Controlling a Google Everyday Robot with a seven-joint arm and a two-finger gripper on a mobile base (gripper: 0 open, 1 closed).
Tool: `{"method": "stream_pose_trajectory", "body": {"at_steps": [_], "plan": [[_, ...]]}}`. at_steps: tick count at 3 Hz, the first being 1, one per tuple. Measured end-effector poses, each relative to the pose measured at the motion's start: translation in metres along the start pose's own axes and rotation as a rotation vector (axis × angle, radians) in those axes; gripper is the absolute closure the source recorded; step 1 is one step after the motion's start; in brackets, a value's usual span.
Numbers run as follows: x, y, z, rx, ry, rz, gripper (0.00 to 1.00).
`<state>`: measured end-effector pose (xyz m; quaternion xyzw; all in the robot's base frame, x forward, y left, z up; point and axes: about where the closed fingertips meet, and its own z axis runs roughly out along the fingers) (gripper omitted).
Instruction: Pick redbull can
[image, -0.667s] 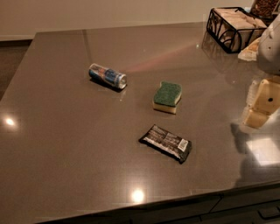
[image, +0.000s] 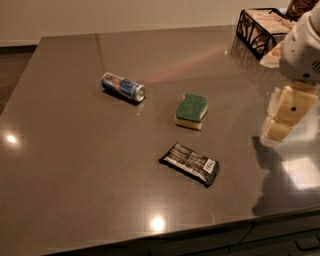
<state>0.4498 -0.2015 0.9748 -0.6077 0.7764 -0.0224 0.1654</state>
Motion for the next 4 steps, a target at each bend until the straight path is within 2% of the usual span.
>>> {"method": "stream_pose_trajectory", "body": {"at_steps": [2,3,4], "plan": [[-0.075,-0.020,0.046,-0.031,-0.088,0.019,0.00],[-0.110,-0.030,0.070,-0.049,-0.120,0.054,0.00],[-0.157,-0.043,0.096,-0.061,-0.135,0.085,0.00]]}}
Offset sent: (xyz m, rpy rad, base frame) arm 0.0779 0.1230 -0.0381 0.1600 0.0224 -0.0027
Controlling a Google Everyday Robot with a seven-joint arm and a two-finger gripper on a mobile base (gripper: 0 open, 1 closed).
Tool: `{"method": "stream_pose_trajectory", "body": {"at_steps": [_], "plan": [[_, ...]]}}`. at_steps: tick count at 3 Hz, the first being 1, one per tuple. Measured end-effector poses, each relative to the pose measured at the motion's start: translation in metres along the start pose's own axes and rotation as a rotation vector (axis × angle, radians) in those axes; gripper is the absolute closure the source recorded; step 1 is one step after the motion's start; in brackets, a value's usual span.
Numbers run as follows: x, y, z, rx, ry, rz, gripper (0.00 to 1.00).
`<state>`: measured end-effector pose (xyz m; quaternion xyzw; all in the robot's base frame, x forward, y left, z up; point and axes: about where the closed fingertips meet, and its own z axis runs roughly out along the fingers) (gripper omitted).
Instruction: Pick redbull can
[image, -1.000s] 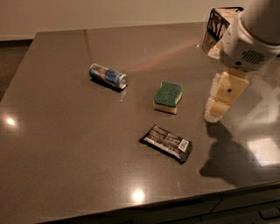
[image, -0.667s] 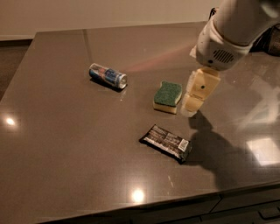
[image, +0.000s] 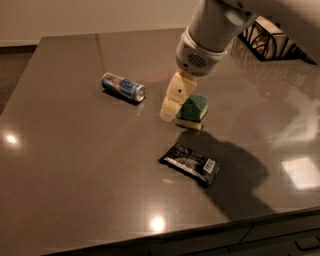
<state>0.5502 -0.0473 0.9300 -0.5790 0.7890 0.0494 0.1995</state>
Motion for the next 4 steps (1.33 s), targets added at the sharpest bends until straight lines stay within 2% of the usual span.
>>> {"method": "stream_pose_trajectory", "body": {"at_steps": [2,4], "plan": [[-0.050,-0.031,0.063,0.004,0.068,0.010,0.00],[-0.074,-0.063,0.116,-0.006,0.161,0.015,0.00]]}}
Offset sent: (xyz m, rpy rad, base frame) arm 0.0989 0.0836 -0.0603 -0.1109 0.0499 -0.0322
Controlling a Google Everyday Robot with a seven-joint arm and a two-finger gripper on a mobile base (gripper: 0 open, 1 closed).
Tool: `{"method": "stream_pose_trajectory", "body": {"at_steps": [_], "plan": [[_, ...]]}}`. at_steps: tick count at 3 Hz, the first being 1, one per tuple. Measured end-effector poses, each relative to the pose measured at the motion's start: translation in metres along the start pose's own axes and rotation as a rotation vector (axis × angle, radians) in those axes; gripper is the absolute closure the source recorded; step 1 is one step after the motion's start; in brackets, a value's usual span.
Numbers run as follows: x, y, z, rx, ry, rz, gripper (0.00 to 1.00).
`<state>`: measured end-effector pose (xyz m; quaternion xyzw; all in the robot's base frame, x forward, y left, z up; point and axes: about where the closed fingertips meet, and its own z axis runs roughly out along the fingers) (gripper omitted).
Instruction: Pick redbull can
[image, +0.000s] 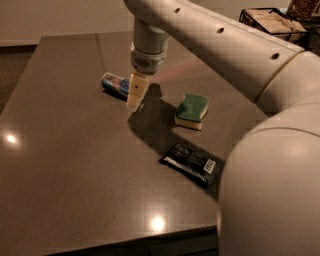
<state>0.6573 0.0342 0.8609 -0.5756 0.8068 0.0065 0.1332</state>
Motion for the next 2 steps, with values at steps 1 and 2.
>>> {"method": "stream_pose_trajectory", "body": {"at_steps": [1,2], "plan": [[-0.015,-0.003,0.010,-0.019,0.015,-0.011,0.00],[-0.030,0.000,0.013,-0.032,0.020,-0.032,0.00]]}}
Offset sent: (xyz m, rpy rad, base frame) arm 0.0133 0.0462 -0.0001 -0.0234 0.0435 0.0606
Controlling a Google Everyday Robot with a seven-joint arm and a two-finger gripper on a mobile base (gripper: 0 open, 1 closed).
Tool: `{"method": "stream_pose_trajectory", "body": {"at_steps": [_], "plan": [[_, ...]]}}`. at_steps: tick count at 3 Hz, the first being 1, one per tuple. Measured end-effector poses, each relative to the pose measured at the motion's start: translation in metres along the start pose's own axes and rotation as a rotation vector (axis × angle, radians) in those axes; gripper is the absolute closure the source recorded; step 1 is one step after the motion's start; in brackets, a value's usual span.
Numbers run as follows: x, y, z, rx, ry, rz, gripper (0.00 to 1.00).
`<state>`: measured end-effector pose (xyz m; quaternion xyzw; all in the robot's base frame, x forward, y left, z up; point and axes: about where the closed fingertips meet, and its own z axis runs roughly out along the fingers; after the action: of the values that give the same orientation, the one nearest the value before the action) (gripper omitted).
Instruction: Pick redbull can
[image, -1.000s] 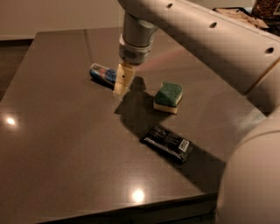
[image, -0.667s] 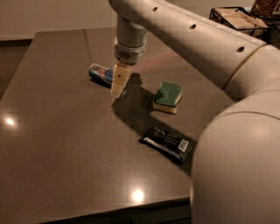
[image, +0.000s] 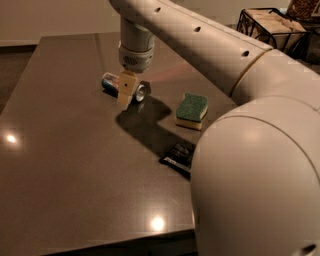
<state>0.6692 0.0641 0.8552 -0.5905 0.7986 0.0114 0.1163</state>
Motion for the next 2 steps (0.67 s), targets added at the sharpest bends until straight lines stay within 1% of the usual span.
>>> {"method": "stream_pose_trajectory", "body": {"at_steps": [1,2], "plan": [[-0.0107,-0.0024,0.0074,0.004,0.030,-0.025,0.00],[-0.0170,-0.0020,0.0131,0.008,0.056,-0.051,0.16]]}}
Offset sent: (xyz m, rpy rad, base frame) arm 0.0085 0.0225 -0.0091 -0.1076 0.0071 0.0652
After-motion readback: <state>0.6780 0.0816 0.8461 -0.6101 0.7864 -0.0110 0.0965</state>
